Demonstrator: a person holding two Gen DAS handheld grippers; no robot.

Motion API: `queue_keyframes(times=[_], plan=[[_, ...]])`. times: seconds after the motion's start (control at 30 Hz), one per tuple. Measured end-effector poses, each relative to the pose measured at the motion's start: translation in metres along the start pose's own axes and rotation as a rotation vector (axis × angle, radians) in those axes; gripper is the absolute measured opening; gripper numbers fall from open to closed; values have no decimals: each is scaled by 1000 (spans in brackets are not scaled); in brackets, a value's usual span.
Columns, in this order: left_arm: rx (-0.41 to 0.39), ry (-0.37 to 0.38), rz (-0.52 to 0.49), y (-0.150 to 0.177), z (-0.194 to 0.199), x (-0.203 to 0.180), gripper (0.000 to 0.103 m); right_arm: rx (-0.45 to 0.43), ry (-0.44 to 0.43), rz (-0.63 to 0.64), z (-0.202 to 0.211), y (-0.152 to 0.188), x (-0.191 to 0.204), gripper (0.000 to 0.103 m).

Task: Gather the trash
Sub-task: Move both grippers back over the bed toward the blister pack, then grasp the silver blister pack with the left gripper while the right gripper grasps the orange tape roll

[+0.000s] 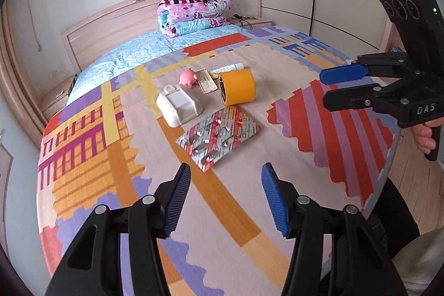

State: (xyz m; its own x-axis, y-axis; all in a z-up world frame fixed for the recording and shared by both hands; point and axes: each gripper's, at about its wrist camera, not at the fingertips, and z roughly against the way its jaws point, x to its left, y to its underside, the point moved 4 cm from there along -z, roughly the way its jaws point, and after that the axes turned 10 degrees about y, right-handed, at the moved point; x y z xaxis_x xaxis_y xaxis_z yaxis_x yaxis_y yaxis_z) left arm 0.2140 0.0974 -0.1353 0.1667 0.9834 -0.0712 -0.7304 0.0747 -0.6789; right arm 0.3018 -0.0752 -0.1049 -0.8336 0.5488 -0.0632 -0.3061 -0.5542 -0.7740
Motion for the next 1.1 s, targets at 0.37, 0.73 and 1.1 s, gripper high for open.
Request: queue_keyframes(times=[0.37, 0.73, 1.1], plan=[[22, 64, -52, -21, -36, 20, 67, 14, -38, -9, -41, -27, -16, 77], [68, 141, -128, -28, -68, 35, 67, 71, -73, -14, -83, -39, -21, 79], [58, 193, -164, -38, -83, 40, 67, 79, -114, -14, -100, -46, -22, 79]])
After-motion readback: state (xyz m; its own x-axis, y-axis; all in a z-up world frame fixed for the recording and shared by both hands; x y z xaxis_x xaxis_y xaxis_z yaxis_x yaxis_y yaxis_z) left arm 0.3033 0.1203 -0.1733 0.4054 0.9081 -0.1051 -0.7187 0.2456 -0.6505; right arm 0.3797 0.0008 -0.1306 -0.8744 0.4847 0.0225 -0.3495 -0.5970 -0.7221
